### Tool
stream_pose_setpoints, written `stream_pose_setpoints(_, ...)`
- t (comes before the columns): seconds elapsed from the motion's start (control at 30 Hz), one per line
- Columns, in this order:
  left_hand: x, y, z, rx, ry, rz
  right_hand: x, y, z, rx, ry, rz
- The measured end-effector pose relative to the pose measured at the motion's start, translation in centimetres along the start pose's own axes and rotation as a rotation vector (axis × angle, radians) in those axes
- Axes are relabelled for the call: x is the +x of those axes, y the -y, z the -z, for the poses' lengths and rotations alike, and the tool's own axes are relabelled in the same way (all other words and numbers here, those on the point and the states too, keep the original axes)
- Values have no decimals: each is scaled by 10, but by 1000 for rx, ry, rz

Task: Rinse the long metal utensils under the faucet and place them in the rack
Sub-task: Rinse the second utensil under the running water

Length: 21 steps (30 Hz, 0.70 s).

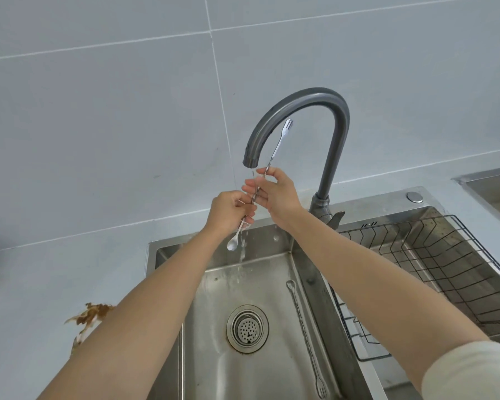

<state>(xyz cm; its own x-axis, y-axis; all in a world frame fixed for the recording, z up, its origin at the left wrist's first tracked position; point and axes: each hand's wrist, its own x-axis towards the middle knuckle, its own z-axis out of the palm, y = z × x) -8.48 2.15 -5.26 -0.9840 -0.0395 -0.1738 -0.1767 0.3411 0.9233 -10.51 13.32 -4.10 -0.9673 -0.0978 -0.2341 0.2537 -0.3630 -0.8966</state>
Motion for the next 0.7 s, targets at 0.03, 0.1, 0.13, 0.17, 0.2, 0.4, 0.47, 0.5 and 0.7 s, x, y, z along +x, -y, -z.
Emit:
stream_pose_setpoints(0.03,-1,3,-1,24,-11,-2,-2,-2,0,-12,7,2)
stream_pose_setpoints(0.1,-3,10,-1,70,-18,-7,-5,-7,1,-38,20,2)
stream_pose_setpoints(0.13,-6,13,-1,72,-13,-1,-7,-9,1,-53,25,-2)
stream_pose_setpoints(0.17,-8,17,-1,60,-6,12,-9,-11,1,-71,26,-10)
stream_pose_setpoints(0.2,-11,22,-2,47,1,28,-11,-13,1,-92,24,-20)
stream_pose_setpoints(0.4,-31,48,-8,87,10,58,-21,-31,-1,-195,29,-80)
stream_pose_setpoints(0.47,-37,57,-10,64,16,60,-24,-37,0,-189,43,-87)
stream_pose_setpoints(0.5,-39,60,-12,63,14,56,-26,-39,0,-194,49,-86)
stream_pose_setpoints(0.7,-55,74,-24,170,-29,33,-33,-49,6,-279,35,-104)
